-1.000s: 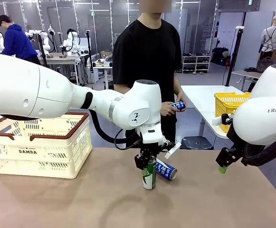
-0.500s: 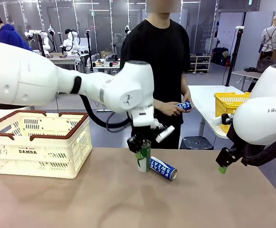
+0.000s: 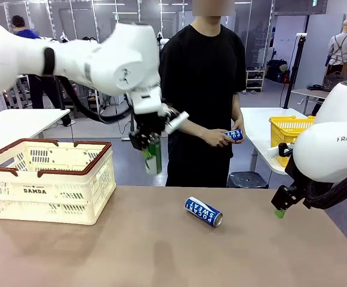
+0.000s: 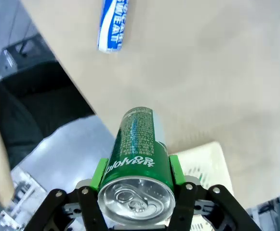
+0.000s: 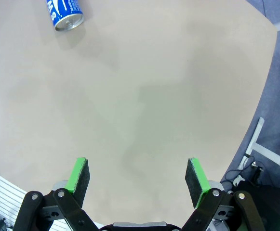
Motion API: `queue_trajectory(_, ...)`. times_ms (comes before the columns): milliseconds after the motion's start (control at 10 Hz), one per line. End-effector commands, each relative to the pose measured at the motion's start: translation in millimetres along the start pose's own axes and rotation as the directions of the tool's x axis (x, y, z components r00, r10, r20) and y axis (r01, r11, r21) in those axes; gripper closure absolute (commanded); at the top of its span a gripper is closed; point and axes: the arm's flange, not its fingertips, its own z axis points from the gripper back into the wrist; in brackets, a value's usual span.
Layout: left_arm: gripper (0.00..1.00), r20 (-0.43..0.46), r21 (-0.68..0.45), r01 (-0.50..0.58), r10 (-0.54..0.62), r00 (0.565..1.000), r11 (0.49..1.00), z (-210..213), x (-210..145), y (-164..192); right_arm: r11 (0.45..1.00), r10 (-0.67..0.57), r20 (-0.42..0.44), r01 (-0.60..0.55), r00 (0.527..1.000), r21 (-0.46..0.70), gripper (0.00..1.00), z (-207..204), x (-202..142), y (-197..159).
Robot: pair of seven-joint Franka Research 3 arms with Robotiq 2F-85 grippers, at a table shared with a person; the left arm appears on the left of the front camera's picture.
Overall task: Place the drinks into the Shopping basket.
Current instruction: Pick up one drink and place it into the Shopping basket.
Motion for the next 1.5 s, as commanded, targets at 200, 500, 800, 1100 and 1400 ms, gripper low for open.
queue_trajectory(200, 0.42, -0.016, 0.0, -0.103, 0.103, 0.995, 0.995, 48, -60, -28, 1.0, 0.005, -0.003, -0.005, 1.0, -0.003, 0.0, 0, -2, -1)
queue_trajectory(500, 0.42, -0.029, 0.02, -0.099, 0.1, 0.995, 0.995, 44, -56, -15, 1.0, 0.005, -0.003, -0.005, 1.0, -0.003, 0.0, 0, -2, -1)
queue_trajectory(800, 0.42, -0.029, 0.02, -0.099, 0.1, 0.995, 0.995, 44, -56, -15, 1.0, 0.005, -0.003, -0.005, 1.0, -0.003, 0.0, 0, -2, -1)
queue_trajectory(1100, 0.42, -0.02, -0.004, -0.09, 0.09, 0.996, 0.996, 38, -53, -16, 1.0, 0.005, -0.003, -0.005, 1.0, -0.003, 0.0, 0, -2, -1)
queue_trajectory(1400, 0.42, -0.057, 0.049, -0.231, 0.234, 0.971, 0.972, 31, -129, 5, 1.0, 0.005, -0.003, -0.005, 1.0, -0.003, 0.0, 0, -2, -1)
